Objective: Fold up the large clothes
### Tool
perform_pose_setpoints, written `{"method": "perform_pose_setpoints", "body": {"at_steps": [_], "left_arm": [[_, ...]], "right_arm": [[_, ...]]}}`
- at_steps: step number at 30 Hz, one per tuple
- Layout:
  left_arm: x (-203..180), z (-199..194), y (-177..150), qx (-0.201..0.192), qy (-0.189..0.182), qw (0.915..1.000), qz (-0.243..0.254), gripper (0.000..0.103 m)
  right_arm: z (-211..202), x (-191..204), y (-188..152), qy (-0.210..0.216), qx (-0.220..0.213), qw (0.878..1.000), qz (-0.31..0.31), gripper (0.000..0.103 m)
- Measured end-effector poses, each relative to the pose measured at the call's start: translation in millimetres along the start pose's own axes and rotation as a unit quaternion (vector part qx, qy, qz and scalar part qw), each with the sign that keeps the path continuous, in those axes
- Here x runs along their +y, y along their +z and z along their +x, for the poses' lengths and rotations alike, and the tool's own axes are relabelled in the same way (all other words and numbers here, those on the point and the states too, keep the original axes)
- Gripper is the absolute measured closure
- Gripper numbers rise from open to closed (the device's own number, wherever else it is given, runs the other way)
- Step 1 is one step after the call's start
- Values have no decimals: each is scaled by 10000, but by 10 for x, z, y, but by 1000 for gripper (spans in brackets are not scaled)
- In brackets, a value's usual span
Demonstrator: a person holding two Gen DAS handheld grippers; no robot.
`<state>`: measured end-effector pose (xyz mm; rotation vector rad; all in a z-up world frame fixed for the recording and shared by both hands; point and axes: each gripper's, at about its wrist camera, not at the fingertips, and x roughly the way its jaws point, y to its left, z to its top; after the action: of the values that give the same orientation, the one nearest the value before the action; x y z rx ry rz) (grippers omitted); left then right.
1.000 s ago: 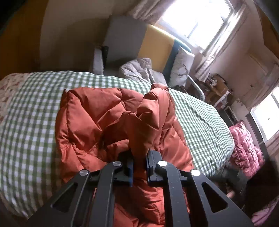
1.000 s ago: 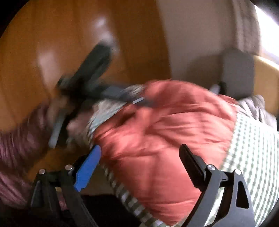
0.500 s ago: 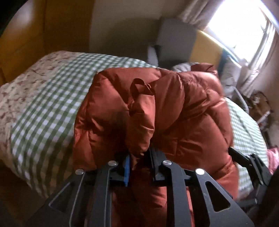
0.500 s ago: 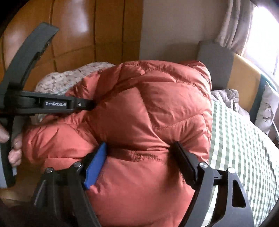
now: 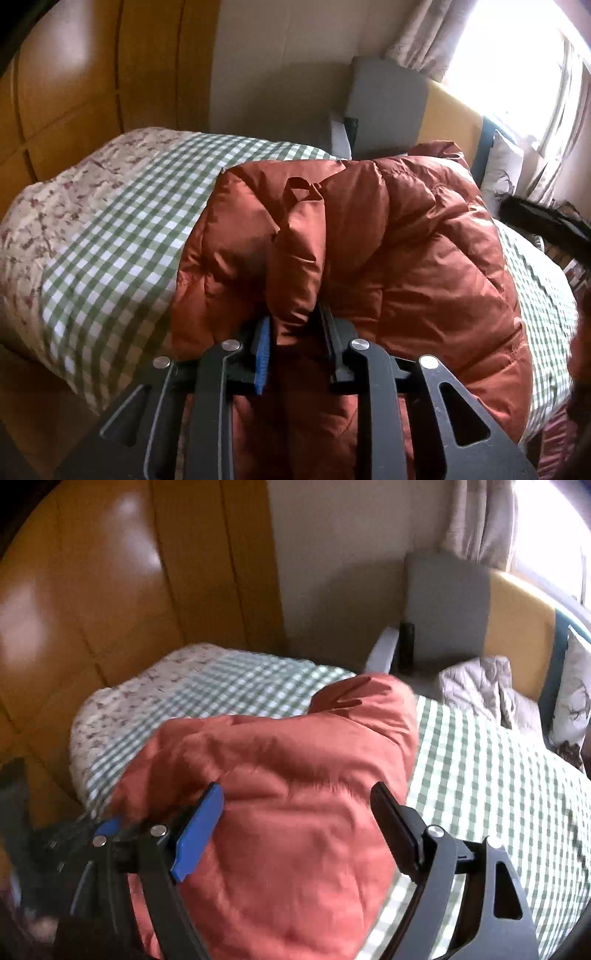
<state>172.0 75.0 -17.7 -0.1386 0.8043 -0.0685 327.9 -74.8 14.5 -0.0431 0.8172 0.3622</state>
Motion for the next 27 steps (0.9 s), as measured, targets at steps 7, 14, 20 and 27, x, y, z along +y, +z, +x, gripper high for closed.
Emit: {"method": "perform_pose_setpoints", "body": {"at_steps": [7, 14, 20, 27], "left_arm": [[-8, 31, -26, -112, 233, 9997, 3, 75], [20, 45, -35, -153, 234, 9996, -83, 75], [32, -8, -61, -293, 508, 9982, -142, 57], [43, -27, -93, -367, 657, 9970, -197, 51]], "right_arm": [[654, 203, 7, -462, 415, 9978, -229, 12], [731, 185, -47, -405, 413, 9982, -144, 9], [411, 27, -63, -57, 35, 9996, 286, 3], [51, -560, -317, 551, -143, 9890, 1368, 2]]}}
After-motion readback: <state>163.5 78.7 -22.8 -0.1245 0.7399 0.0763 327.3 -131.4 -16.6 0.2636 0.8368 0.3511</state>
